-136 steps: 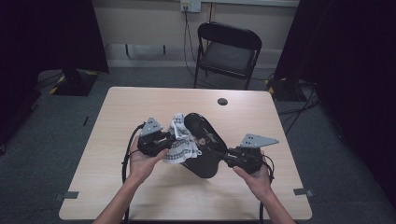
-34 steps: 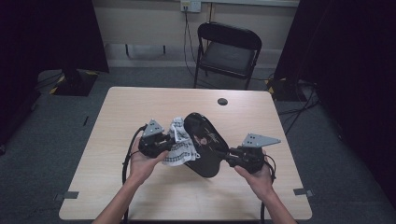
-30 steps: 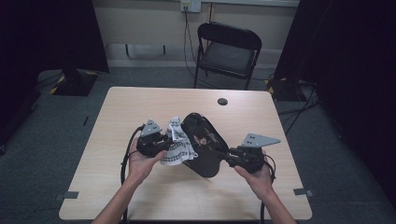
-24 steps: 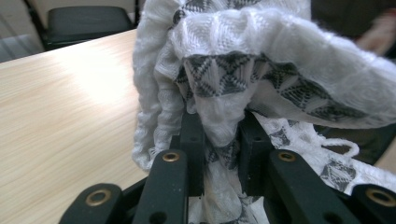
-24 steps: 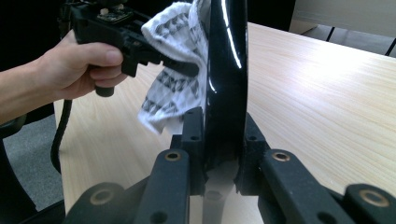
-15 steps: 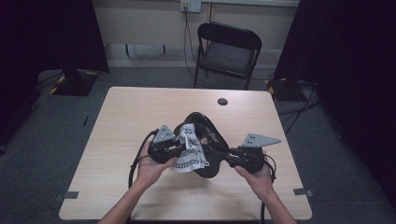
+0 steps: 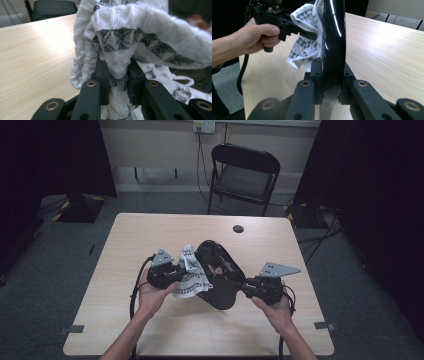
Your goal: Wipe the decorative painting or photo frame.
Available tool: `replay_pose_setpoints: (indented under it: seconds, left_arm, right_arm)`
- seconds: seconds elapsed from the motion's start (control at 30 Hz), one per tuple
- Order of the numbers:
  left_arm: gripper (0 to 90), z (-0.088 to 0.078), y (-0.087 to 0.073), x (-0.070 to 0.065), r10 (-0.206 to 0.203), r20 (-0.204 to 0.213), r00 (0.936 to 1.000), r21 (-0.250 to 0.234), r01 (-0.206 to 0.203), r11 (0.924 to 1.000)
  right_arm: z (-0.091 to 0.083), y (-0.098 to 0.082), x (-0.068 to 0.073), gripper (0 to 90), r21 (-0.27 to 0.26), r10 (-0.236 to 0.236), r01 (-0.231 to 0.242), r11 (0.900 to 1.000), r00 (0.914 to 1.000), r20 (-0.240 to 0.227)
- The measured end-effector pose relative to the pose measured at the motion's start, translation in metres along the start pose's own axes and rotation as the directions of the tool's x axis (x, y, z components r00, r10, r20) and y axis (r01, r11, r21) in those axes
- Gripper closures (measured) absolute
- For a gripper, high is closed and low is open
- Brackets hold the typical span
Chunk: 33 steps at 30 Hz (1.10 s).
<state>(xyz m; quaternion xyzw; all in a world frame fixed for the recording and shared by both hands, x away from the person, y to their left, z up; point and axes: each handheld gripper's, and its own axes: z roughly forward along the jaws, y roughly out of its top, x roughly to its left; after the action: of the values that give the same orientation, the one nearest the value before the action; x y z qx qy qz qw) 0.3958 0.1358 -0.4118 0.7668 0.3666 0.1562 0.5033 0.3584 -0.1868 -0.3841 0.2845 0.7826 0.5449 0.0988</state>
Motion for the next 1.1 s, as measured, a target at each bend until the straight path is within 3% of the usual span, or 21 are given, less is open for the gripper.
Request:
replay_pose_setpoints:
  seconds: [0.1,0.2,0.47,0.63,0.83,1.0,1.1]
  left_arm:
    - [75.1,0.008,0.000,-0.018,0.049,0.042,0.9979,0.029,-0.050,0.9983]
    - [74.9,0.013,-0.001,-0.026,0.077,0.046,0.9960,0.036,-0.079,0.9963]
    - [75.0,0.006,-0.002,-0.005,0.022,0.006,0.9997,0.019,-0.022,0.9996]
    - [74.9,0.005,-0.004,0.002,0.006,-0.016,0.9999,0.022,-0.006,0.9998]
    - [74.7,0.008,-0.009,0.011,-0.013,-0.044,0.9990,0.048,0.015,0.9987]
    - [74.7,0.011,-0.011,0.012,-0.010,-0.043,0.9990,0.065,0.013,0.9978]
    - [74.8,0.014,-0.012,0.007,-0.004,-0.022,0.9997,0.075,0.006,0.9972]
  right_arm:
    - [0.000,0.000,0.001,78.9,0.000,-0.003,0.003,1.000,1.0000,0.008]
    - [0.000,0.000,0.002,78.8,0.002,-0.004,0.004,1.000,0.9997,0.023]
    - [0.000,0.001,0.004,78.0,0.001,-0.027,0.027,1.000,0.9985,0.048]
    - [0.005,0.006,0.003,66.8,-0.006,-0.009,0.009,1.000,0.9989,0.046]
    - [0.011,0.007,0.002,60.8,0.010,0.012,-0.012,1.000,0.9989,0.046]
    - [0.014,0.007,0.004,74.3,0.015,-0.001,0.001,1.000,0.9994,0.034]
    - [0.014,0.007,0.005,77.1,0.016,-0.007,0.007,1.000,0.9993,0.037]
